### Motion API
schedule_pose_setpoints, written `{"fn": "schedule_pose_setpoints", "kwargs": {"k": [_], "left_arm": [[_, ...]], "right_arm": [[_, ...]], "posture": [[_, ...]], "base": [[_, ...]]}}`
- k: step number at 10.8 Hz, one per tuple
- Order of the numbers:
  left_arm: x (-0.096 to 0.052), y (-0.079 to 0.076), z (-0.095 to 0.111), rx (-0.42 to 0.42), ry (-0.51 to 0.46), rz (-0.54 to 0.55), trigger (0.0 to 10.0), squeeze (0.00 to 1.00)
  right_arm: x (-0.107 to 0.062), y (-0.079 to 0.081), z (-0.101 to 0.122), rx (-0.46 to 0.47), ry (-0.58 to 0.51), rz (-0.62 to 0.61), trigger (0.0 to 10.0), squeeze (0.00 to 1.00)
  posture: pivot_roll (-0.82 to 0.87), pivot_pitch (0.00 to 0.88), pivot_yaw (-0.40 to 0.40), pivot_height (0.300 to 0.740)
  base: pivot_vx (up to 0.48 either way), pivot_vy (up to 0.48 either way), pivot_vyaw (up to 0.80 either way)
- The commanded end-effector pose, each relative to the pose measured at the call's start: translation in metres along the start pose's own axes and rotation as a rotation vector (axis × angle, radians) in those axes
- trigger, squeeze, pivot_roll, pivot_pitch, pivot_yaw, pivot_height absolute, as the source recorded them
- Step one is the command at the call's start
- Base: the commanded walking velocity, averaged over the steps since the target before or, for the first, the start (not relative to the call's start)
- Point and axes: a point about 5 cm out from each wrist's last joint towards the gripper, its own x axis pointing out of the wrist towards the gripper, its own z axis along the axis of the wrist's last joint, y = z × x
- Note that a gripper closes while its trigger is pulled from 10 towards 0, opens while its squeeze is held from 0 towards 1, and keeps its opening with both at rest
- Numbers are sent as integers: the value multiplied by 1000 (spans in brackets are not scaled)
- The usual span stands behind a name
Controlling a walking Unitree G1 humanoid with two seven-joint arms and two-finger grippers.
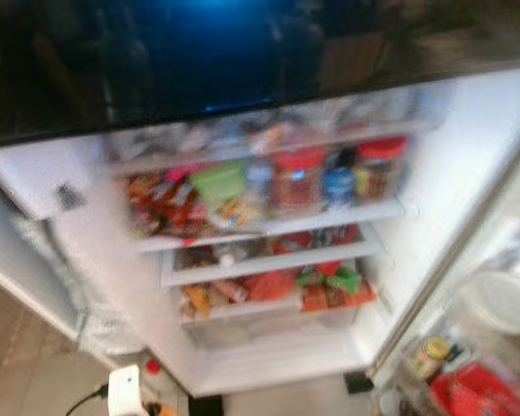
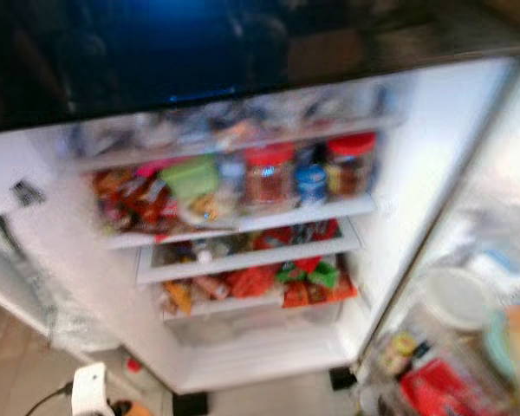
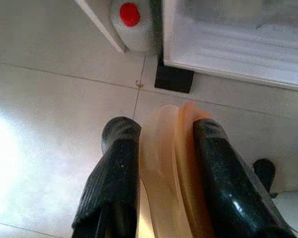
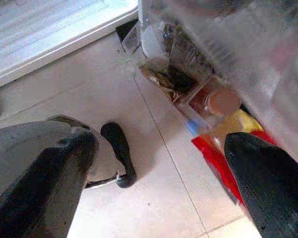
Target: Restocking fridge
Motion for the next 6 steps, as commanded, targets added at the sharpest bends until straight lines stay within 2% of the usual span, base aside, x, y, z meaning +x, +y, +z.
{"fn": "schedule_pose_setpoints", "kwargs": {"k": [1,3,5,6], "left_arm": [[0,2,-1,13,3,2,10000,0],[0,1,0,14,0,-1,10000,0],[0,-3,2,-24,-31,-58,10000,0],[0,-6,4,-77,-57,-106,10000,0]], "right_arm": [[0,-2,0,-8,4,-3,10000,0],[0,-1,0,-12,4,1,10000,0],[0,-1,0,-16,6,6,10000,0],[0,-1,0,-19,7,11,10000,0]], "posture": [[-222,0,103,740],[-221,0,101,740],[-216,0,100,740],[-212,0,100,740]], "base": [[0,-424,0],[0,-422,0],[0,0,0],[0,0,0]]}}
